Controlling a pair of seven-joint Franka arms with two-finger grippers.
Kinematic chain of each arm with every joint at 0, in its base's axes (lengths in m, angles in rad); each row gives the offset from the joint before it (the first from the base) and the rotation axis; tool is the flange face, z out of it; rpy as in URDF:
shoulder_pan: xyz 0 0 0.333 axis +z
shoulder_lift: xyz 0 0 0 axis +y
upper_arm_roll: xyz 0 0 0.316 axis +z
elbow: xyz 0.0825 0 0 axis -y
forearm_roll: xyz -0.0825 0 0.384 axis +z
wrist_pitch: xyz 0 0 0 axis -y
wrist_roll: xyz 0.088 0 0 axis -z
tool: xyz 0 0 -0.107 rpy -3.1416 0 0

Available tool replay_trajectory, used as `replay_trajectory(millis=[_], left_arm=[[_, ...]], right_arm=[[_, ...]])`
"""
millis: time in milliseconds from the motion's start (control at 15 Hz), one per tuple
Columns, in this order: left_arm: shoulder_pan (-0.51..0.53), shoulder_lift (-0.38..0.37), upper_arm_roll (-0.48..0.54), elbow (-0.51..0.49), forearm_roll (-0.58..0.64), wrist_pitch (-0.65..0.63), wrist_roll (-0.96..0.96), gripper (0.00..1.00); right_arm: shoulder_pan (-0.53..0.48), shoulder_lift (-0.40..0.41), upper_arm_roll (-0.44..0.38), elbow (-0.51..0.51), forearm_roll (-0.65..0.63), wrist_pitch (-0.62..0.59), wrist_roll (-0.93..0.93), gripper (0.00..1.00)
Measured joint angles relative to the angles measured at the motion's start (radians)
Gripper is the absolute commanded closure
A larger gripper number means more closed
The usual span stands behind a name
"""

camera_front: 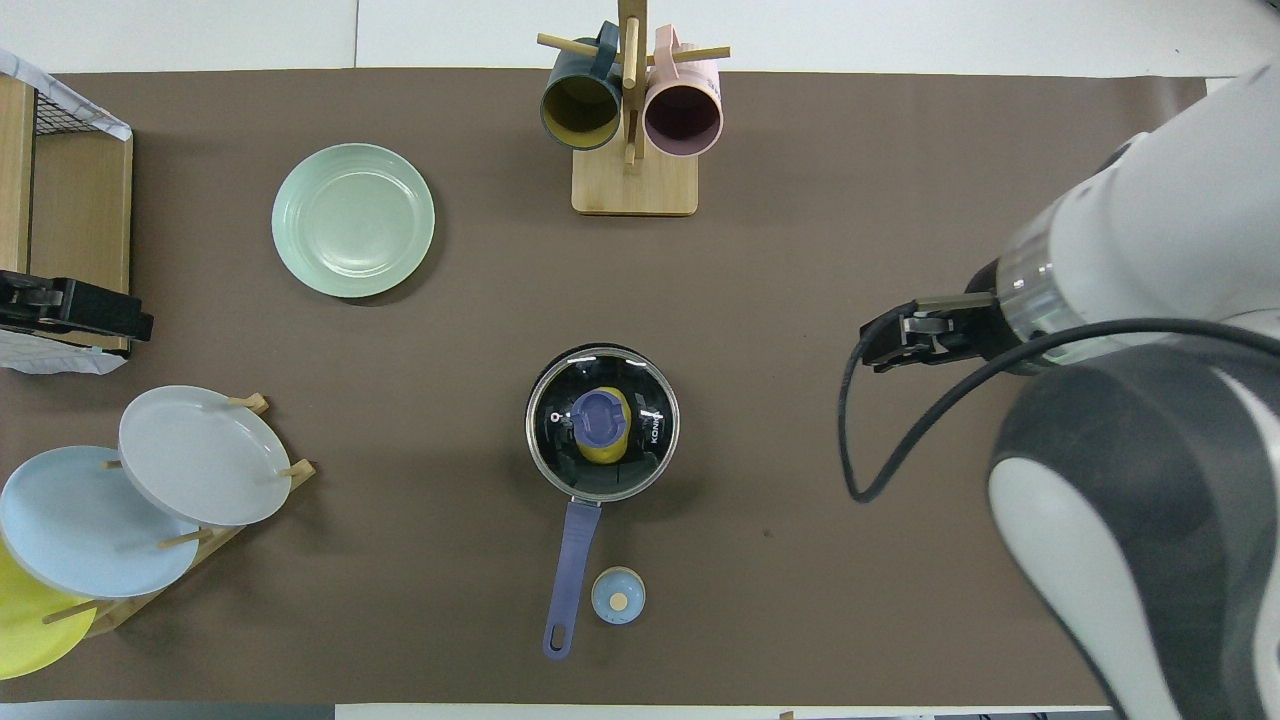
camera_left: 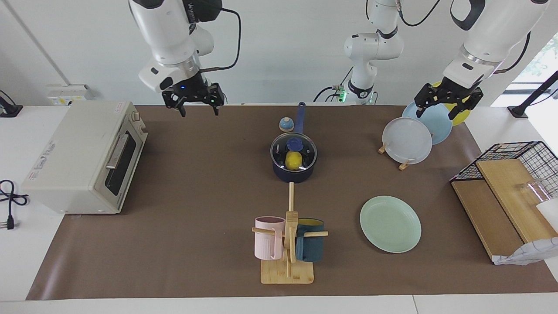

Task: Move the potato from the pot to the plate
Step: 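Grasp the blue lid knob with the right gripper and lift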

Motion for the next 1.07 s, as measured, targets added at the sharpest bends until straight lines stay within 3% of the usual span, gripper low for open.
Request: replay_trajectory(millis=[400, 667, 733, 800, 1067], left_arm=[[0.014, 0.0, 0.01, 0.0, 0.0, 0.0, -0.003, 1.0], [0.015, 0.0, 0.009, 0.0, 0.0, 0.0, -0.003, 1.0], [0.015, 0.0, 0.009, 0.0, 0.0, 0.0, -0.003, 0.15], [0.015, 0.0, 0.009, 0.0, 0.0, 0.001, -0.003, 0.0], [0.015, 0.0, 0.009, -0.001, 0.0, 0.001, -0.003, 0.0]], right_arm=[[0.251, 0.106, 0.003, 0.064, 0.0, 0.081, 0.236, 0.0], [0.378, 0.201, 0.003, 0.061, -0.001, 0.236, 0.362, 0.0], [0.392, 0.222, 0.003, 0.047, -0.002, 0.265, 0.372, 0.0], [0.395, 0.232, 0.003, 0.024, -0.004, 0.295, 0.373, 0.0], [0.394, 0.209, -0.002, -0.123, -0.015, 0.492, 0.368, 0.0]])
